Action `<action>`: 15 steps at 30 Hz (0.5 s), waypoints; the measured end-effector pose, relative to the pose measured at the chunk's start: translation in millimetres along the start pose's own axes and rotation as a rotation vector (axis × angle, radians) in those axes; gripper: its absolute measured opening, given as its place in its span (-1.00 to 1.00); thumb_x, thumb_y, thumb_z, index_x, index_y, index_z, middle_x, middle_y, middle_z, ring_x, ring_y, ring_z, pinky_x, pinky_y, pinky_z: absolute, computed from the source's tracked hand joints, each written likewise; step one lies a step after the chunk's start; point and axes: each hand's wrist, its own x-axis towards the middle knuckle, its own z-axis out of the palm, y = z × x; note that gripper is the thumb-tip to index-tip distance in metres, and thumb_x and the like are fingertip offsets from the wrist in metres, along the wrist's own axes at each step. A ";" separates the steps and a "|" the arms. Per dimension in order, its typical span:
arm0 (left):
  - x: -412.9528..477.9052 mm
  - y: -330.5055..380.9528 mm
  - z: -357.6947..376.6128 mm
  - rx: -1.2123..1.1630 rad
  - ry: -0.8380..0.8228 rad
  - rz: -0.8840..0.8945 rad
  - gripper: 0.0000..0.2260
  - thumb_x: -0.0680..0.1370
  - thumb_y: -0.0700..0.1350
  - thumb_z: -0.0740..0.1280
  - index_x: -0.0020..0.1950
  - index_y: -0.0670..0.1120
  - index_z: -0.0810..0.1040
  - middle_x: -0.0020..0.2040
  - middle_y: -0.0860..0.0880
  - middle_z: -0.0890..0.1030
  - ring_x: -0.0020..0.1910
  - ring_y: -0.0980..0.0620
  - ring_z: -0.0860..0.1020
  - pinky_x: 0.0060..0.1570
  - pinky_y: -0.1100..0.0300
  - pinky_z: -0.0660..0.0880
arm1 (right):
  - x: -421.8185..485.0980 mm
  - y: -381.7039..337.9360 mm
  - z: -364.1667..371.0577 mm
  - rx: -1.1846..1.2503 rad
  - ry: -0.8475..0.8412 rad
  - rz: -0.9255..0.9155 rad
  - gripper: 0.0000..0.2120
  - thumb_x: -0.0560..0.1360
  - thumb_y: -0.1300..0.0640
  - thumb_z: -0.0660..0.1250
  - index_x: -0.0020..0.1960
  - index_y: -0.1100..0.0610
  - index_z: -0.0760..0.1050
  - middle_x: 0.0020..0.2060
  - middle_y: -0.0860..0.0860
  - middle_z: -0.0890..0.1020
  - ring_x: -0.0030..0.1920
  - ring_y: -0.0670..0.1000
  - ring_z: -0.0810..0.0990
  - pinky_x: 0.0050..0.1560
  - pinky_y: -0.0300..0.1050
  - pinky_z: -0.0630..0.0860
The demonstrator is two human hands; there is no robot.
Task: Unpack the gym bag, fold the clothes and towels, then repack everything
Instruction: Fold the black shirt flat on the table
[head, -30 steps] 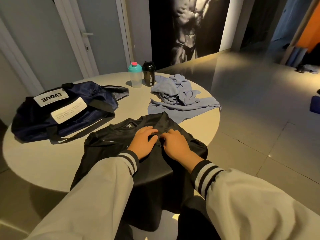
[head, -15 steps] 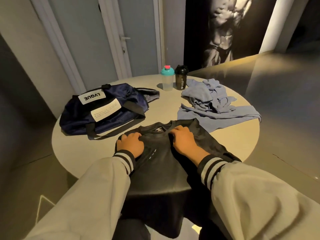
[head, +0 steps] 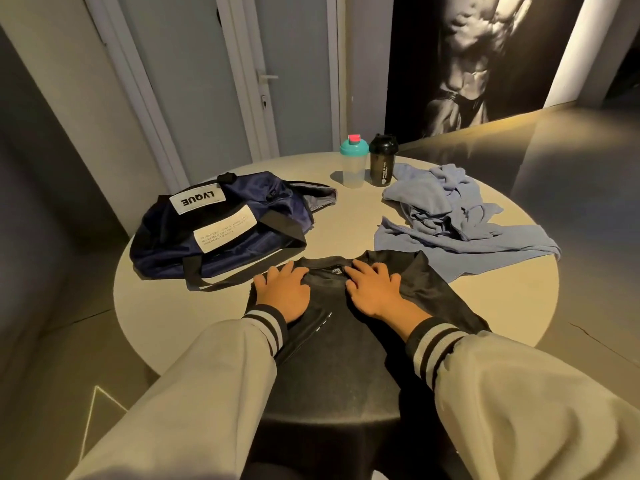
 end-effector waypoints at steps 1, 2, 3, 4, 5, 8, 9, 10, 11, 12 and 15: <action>0.9 -0.3 0.8 -0.022 -0.010 -0.003 -0.57 0.66 -0.01 0.07 0.56 0.15 0.25 0.59 0.00 0.23 0.51 -0.17 0.21 0.46 -0.22 0.05 | 2.1 0.6 -1.0 -0.012 -0.014 0.008 -0.52 0.69 -0.10 -0.08 0.60 -0.08 0.11 0.60 -0.06 0.11 0.52 0.18 0.07 0.43 0.31 0.08; 1.7 -1.0 1.7 -0.044 -0.023 -0.013 -0.57 0.67 -0.01 0.06 0.55 0.15 0.25 0.58 0.00 0.23 0.51 -0.17 0.22 0.45 -0.23 0.05 | 3.8 2.0 -2.6 -0.015 -0.014 0.035 -0.52 0.69 -0.10 -0.08 0.60 -0.08 0.11 0.60 -0.05 0.11 0.52 0.18 0.07 0.43 0.32 0.07; 1.9 -2.2 2.8 -0.060 -0.030 -0.024 -0.58 0.67 -0.01 0.06 0.55 0.16 0.25 0.58 0.00 0.23 0.51 -0.18 0.22 0.45 -0.23 0.05 | 5.2 4.0 -4.1 -0.014 -0.006 0.072 -0.51 0.69 -0.10 -0.09 0.60 -0.08 0.11 0.59 -0.04 0.11 0.52 0.18 0.07 0.43 0.33 0.06; 1.9 -3.1 4.0 -0.069 -0.029 -0.028 -0.58 0.67 -0.01 0.06 0.55 0.17 0.24 0.59 0.00 0.22 0.51 -0.18 0.22 0.45 -0.23 0.05 | 6.4 6.1 -5.2 -0.015 0.002 0.111 -0.51 0.69 -0.10 -0.09 0.60 -0.07 0.11 0.59 -0.02 0.11 0.52 0.18 0.06 0.44 0.33 0.05; 1.4 -3.3 5.2 -0.075 -0.022 -0.026 -0.58 0.67 -0.02 0.05 0.55 0.17 0.25 0.58 0.00 0.23 0.50 -0.18 0.23 0.45 -0.23 0.06 | 7.0 7.0 -5.8 -0.017 0.002 0.141 -0.51 0.68 -0.10 -0.08 0.60 -0.07 0.10 0.60 -0.02 0.09 0.53 0.18 0.04 0.44 0.33 0.03; 3.9 -1.3 7.3 -0.114 0.004 -0.038 -0.61 0.68 -0.02 0.02 0.51 0.18 0.30 0.56 -0.02 0.25 0.49 -0.18 0.26 0.44 -0.23 0.08 | 6.9 2.9 -5.9 0.006 -0.006 0.153 -0.51 0.69 -0.11 -0.08 0.60 -0.07 0.11 0.60 -0.01 0.10 0.53 0.19 0.03 0.44 0.33 0.03; 5.8 -0.5 6.2 -0.131 0.016 -0.059 -0.62 0.68 -0.03 0.01 0.48 0.18 0.33 0.57 -0.04 0.24 0.49 -0.17 0.26 0.44 -0.24 0.07 | 6.6 1.1 -6.5 0.028 0.005 0.136 -0.52 0.69 -0.10 -0.07 0.59 -0.07 0.14 0.59 0.01 0.12 0.53 0.20 0.05 0.43 0.30 0.07; 8.3 -0.1 5.0 -0.134 0.026 -0.079 -0.63 0.69 -0.04 0.01 0.46 0.16 0.36 0.58 -0.06 0.23 0.50 -0.16 0.26 0.44 -0.23 0.07 | 6.8 1.1 -6.9 0.045 0.030 0.104 -0.53 0.69 -0.08 -0.05 0.58 -0.06 0.17 0.58 0.02 0.17 0.52 0.20 0.09 0.42 0.26 0.12; 11.0 0.3 3.0 -0.127 0.021 -0.090 -0.64 0.69 -0.06 0.01 0.45 0.13 0.39 0.57 -0.08 0.23 0.51 -0.14 0.27 0.45 -0.23 0.06 | 6.7 3.1 -7.9 0.048 0.072 0.063 -0.55 0.69 -0.04 -0.01 0.56 -0.04 0.22 0.55 0.04 0.23 0.49 0.21 0.14 0.39 0.21 0.19; 14.2 0.9 1.0 -0.124 -0.005 -0.098 -0.64 0.69 -0.07 0.03 0.45 0.08 0.41 0.56 -0.10 0.25 0.51 -0.13 0.29 0.47 -0.22 0.06 | 6.2 7.7 -9.6 0.040 0.125 0.027 -0.57 0.68 0.02 0.04 0.54 0.00 0.28 0.51 0.07 0.31 0.46 0.22 0.20 0.35 0.15 0.26; 16.7 5.6 -7.5 -0.151 -0.106 -0.123 -0.67 0.65 -0.10 0.13 0.41 -0.03 0.41 0.43 -0.13 0.40 0.41 -0.16 0.41 0.50 -0.20 0.08 | 5.1 25.7 -16.7 0.000 0.243 0.079 -0.60 0.63 0.16 0.12 0.45 0.14 0.39 0.41 0.18 0.40 0.34 0.28 0.29 0.29 0.08 0.32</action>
